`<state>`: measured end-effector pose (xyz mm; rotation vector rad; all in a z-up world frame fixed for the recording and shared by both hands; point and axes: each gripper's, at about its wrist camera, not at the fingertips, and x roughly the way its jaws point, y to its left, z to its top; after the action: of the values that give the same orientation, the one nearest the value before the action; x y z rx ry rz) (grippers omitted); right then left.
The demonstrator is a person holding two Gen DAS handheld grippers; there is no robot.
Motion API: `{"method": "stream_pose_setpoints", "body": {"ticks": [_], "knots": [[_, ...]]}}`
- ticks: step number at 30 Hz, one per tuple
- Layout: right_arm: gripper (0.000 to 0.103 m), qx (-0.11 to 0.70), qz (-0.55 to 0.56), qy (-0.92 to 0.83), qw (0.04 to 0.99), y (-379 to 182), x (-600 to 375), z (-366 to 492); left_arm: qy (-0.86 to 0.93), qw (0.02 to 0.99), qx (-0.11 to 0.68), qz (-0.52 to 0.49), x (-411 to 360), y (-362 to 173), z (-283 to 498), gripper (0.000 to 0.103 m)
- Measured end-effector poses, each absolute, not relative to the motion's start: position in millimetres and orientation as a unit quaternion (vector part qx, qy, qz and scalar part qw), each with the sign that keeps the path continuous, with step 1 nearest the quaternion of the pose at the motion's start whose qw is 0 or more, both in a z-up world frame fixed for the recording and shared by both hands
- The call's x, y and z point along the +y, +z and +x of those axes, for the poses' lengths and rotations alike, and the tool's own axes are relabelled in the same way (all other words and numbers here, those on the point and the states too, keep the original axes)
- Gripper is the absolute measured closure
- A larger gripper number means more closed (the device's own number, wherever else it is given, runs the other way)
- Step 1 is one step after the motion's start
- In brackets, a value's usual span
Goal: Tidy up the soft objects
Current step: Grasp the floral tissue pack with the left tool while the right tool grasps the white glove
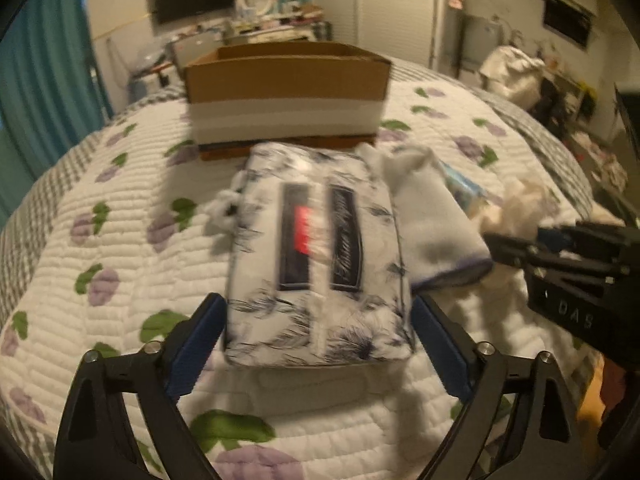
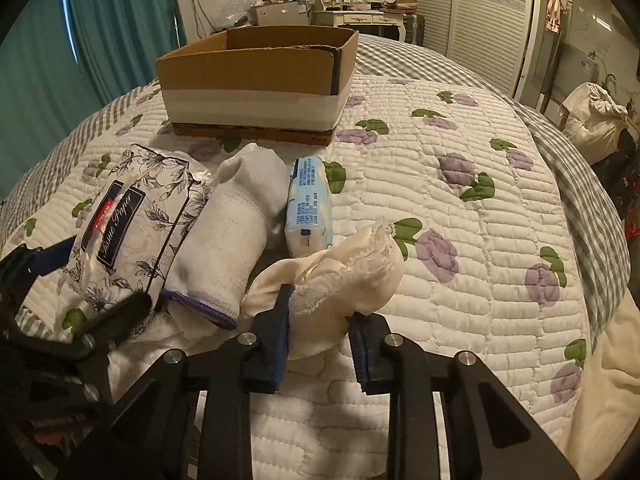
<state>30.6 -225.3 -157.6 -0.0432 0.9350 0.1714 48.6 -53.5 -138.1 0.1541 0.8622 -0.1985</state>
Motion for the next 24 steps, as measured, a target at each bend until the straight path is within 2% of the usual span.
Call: {"method": "stream_pose_setpoints", "body": {"ticks": [6, 11, 14, 24], "knots": [[0.080, 0.444, -0.026, 0.079, 0.892, -150.8, -224.9, 27.6, -0.097, 0.901, 0.416, 0.076, -49.7, -130.8, 46.6, 0.034], [0.087, 0.427, -0.027, 0.081, 0.900, -135.5, -223.4, 21.1, -0.094, 0.908, 0.402, 0.070, -44.4, -115.5, 39.3, 0.044], [0.091, 0.412, -0.027, 0.083, 0.907, -122.4, -220.5, 14.6, -0.094, 0.914, 0.389, 0.060, -39.2, -102.8, 33.0, 0.047], [0.092, 0.350, -0.023, 0.113, 0.930, -63.1, -207.8, 7.6, -0.098, 0.945, 0.311, 0.033, -22.5, -35.6, 26.4, 0.048]]}}
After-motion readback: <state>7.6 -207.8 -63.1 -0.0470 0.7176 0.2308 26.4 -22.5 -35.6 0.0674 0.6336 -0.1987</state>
